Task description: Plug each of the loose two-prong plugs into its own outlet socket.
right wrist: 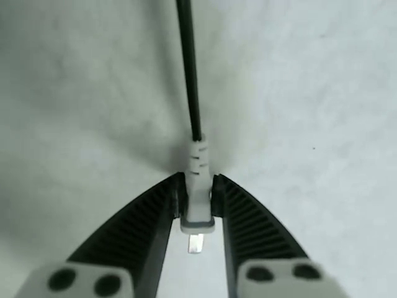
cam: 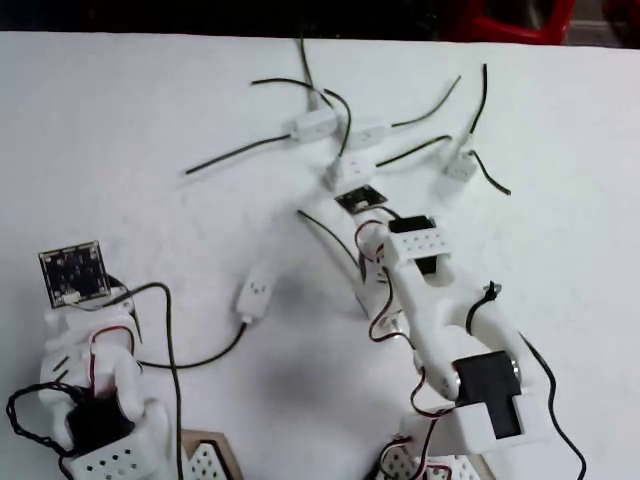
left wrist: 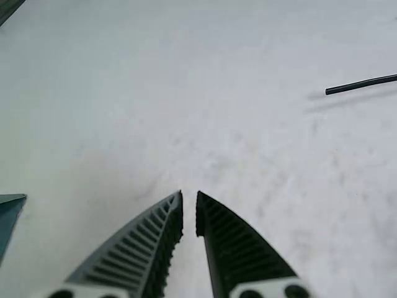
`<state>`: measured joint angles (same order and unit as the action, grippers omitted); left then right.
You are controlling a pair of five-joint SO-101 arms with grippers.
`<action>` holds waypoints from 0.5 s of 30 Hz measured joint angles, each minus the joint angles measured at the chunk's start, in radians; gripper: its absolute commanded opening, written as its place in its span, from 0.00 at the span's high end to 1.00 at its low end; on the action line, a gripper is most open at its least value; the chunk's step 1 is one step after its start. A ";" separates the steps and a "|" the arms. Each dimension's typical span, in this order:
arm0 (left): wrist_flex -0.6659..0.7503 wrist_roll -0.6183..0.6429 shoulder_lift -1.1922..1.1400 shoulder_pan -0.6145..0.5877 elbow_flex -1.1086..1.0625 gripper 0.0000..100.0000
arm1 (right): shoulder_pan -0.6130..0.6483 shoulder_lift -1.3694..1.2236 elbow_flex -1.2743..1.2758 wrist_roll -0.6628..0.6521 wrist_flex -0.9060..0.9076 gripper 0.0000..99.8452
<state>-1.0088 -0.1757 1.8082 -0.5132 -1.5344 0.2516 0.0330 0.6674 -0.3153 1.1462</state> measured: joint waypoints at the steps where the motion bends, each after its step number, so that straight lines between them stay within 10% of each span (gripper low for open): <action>1: 0.000 0.000 0.000 0.000 0.000 0.94 | 0.000 0.000 0.000 0.000 0.000 0.98; 15: 0.000 0.000 0.000 0.000 0.000 0.94 | 0.020 0.284 -0.018 -0.035 0.189 0.98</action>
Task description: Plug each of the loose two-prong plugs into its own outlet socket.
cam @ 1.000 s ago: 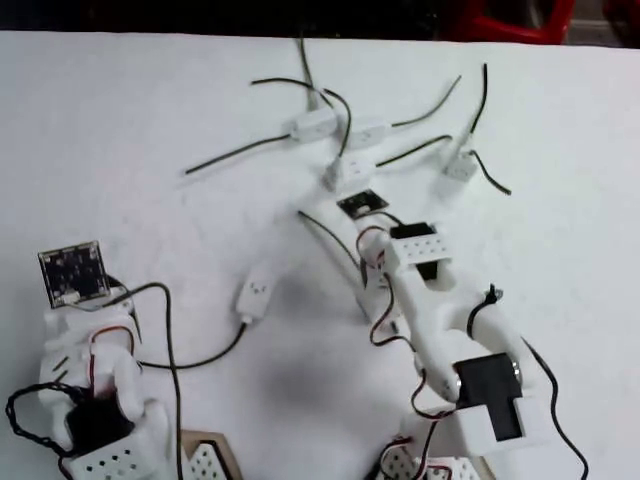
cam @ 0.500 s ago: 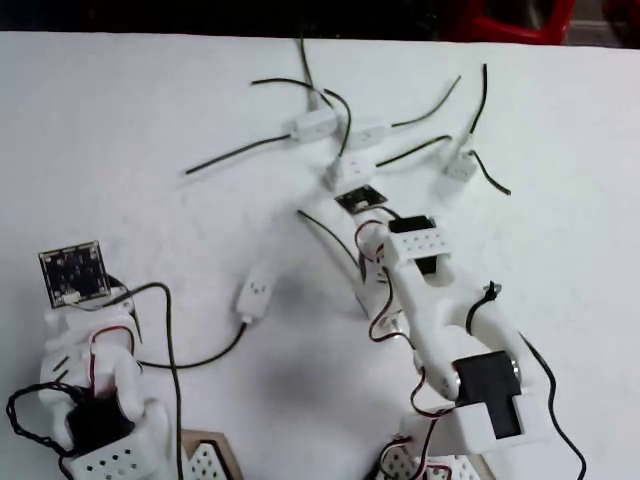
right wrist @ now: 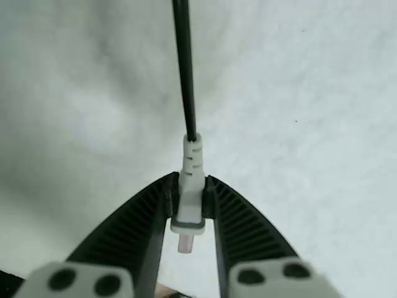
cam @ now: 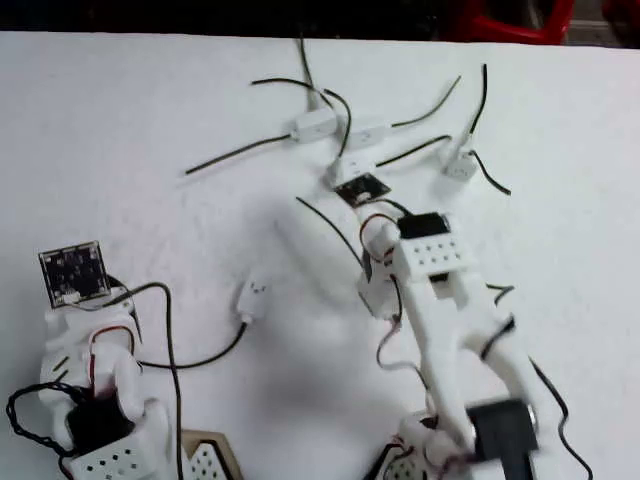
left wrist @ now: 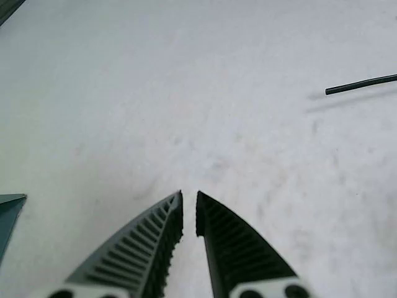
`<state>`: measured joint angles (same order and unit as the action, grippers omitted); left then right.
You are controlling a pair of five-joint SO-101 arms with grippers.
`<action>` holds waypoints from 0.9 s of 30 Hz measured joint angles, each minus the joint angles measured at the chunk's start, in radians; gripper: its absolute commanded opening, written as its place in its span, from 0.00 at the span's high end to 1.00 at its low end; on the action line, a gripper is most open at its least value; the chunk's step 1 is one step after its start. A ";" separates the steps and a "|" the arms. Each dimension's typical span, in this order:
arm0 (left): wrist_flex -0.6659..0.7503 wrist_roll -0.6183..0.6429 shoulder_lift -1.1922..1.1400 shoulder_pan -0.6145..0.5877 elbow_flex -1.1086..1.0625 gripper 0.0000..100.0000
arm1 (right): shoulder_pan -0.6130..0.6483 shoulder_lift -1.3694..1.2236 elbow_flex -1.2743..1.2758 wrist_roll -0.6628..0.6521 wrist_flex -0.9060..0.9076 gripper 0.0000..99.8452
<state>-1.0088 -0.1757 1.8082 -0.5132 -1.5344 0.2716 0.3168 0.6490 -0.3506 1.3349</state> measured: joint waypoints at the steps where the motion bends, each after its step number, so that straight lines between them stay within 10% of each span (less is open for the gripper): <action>1: 0.000 0.000 0.000 0.000 0.000 0.94 | 0.012 0.057 0.000 0.000 0.023 0.98; 16: 0.026 -0.078 0.000 0.173 -0.025 0.93 | 0.252 0.689 0.342 0.210 -0.336 0.98; 27: 0.032 0.017 0.000 0.233 -0.025 0.71 | 0.341 0.756 0.574 0.362 -0.726 0.98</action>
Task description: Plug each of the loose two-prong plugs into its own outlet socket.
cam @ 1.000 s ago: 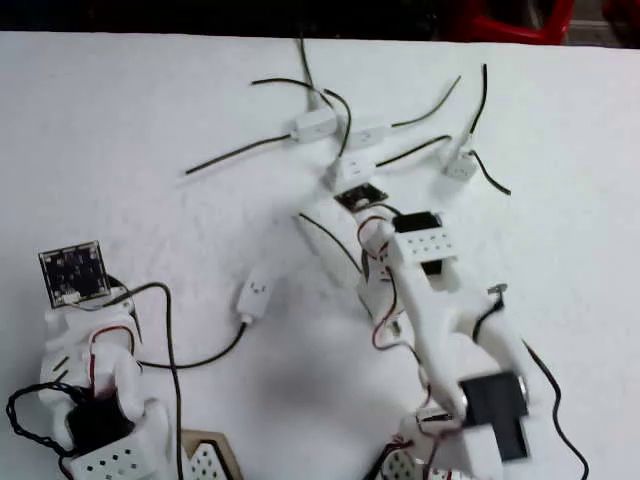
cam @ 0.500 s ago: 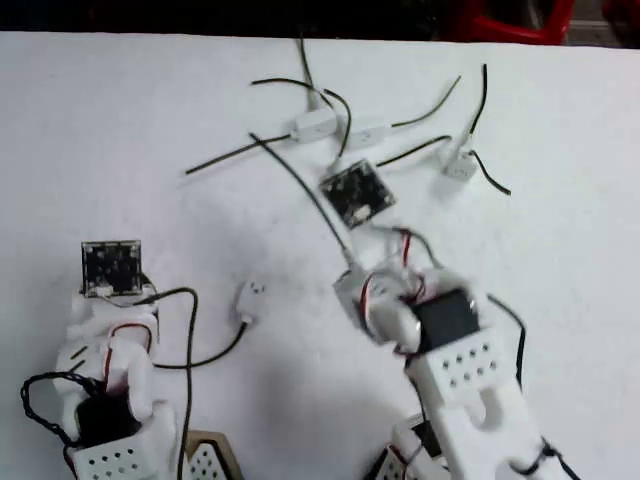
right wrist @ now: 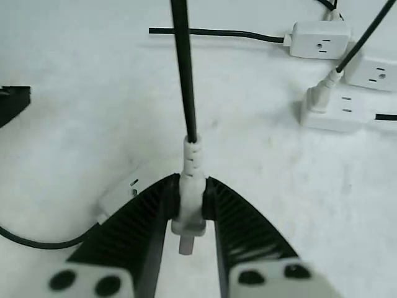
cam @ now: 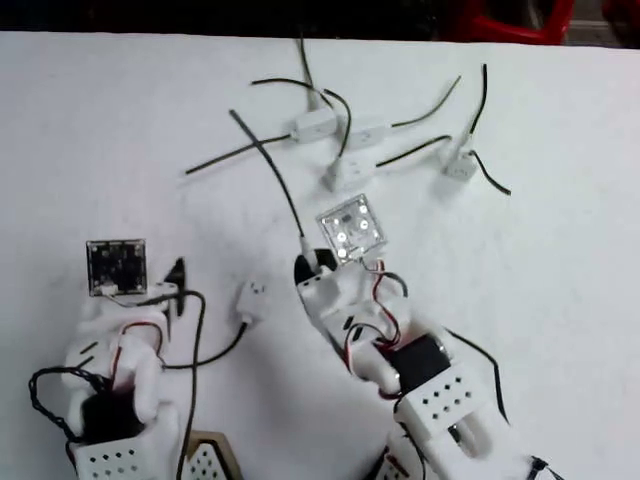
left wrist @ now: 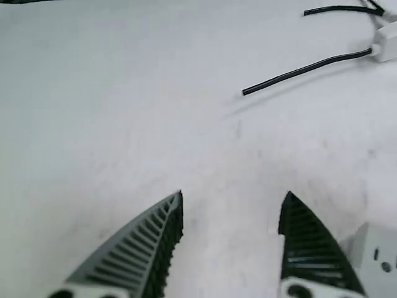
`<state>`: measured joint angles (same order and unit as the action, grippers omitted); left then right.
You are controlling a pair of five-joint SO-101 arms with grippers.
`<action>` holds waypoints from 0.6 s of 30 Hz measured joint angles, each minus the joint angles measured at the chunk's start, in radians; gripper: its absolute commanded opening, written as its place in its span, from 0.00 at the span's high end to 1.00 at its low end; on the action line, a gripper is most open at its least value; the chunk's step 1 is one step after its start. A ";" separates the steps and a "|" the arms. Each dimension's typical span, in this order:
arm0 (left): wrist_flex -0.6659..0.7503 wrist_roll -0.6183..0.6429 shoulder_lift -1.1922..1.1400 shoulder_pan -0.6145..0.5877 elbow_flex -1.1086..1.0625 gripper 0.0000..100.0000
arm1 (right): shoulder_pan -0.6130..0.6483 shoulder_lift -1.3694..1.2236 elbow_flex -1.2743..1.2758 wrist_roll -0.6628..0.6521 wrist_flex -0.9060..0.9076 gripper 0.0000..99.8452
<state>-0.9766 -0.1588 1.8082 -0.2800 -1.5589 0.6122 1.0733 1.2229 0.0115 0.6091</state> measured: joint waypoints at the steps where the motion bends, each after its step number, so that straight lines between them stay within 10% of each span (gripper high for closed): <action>1: 0.009 0.012 0.000 0.023 0.000 0.71 | 0.006 0.002 0.000 0.002 -0.005 0.98; 18: 0.152 0.032 0.000 0.344 0.000 0.74 | 0.109 0.617 0.241 0.018 0.115 0.98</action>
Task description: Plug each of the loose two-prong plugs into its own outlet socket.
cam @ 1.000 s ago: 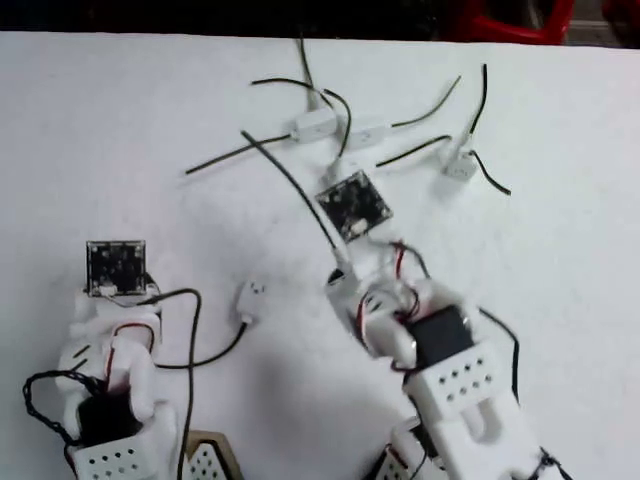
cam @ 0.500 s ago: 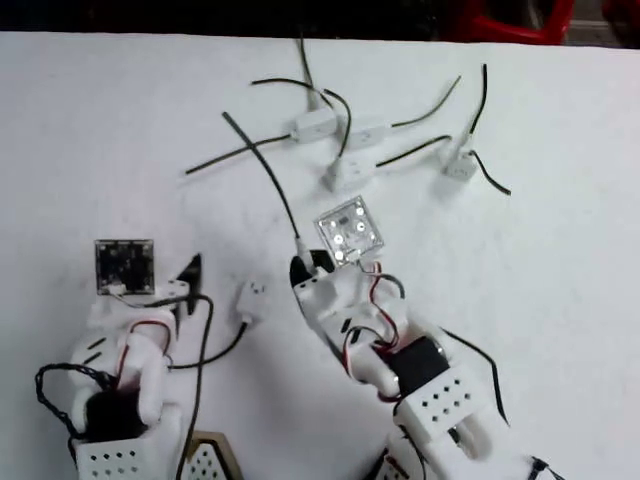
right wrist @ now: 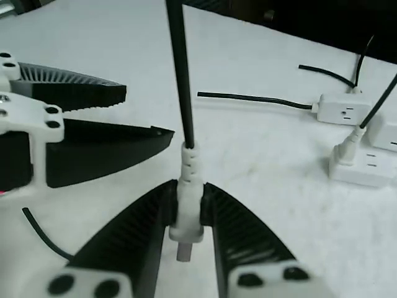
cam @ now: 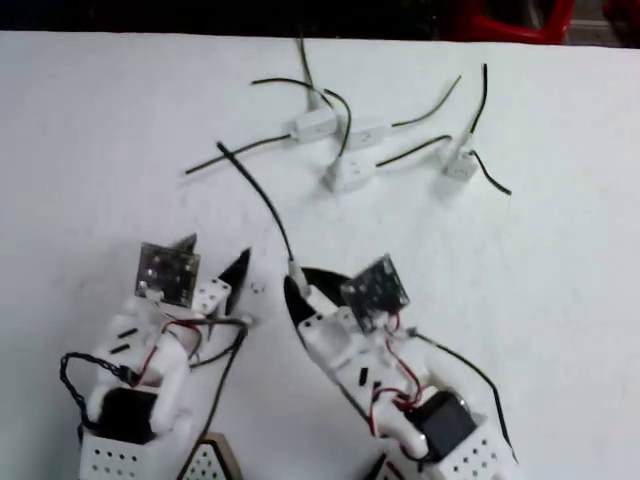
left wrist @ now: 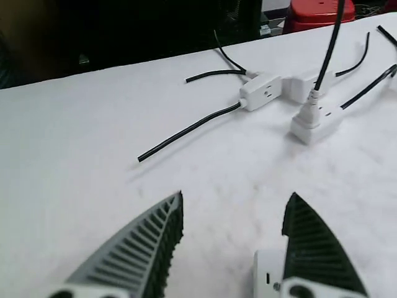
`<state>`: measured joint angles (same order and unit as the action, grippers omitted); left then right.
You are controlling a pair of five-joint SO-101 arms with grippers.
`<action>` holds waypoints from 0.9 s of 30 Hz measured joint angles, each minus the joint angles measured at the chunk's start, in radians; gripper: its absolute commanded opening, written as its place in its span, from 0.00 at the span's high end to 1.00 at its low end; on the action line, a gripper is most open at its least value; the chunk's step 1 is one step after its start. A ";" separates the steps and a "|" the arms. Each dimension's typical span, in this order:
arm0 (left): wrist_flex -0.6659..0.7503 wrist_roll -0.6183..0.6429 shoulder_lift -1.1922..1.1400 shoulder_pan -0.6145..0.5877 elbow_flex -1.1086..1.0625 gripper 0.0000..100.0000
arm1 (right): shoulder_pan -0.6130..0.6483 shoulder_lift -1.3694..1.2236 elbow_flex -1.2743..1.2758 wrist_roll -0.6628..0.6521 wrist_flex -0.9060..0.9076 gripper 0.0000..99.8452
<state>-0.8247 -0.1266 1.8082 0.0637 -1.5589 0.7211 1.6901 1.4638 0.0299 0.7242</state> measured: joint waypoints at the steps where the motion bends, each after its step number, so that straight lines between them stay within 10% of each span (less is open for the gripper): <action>1: 0.000 0.000 0.000 0.015 0.003 0.74 | 0.000 0.035 0.014 0.000 0.009 0.98; 12: -0.048 -0.074 0.000 0.256 0.061 0.75 | -0.003 0.092 0.025 0.000 0.032 0.98; 27: 0.017 -0.147 0.014 0.198 0.132 0.75 | 0.074 0.095 0.034 0.003 0.061 0.98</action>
<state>-0.8078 -0.2739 1.8220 0.2616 -1.4270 0.7948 1.7852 1.4975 0.0330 0.7856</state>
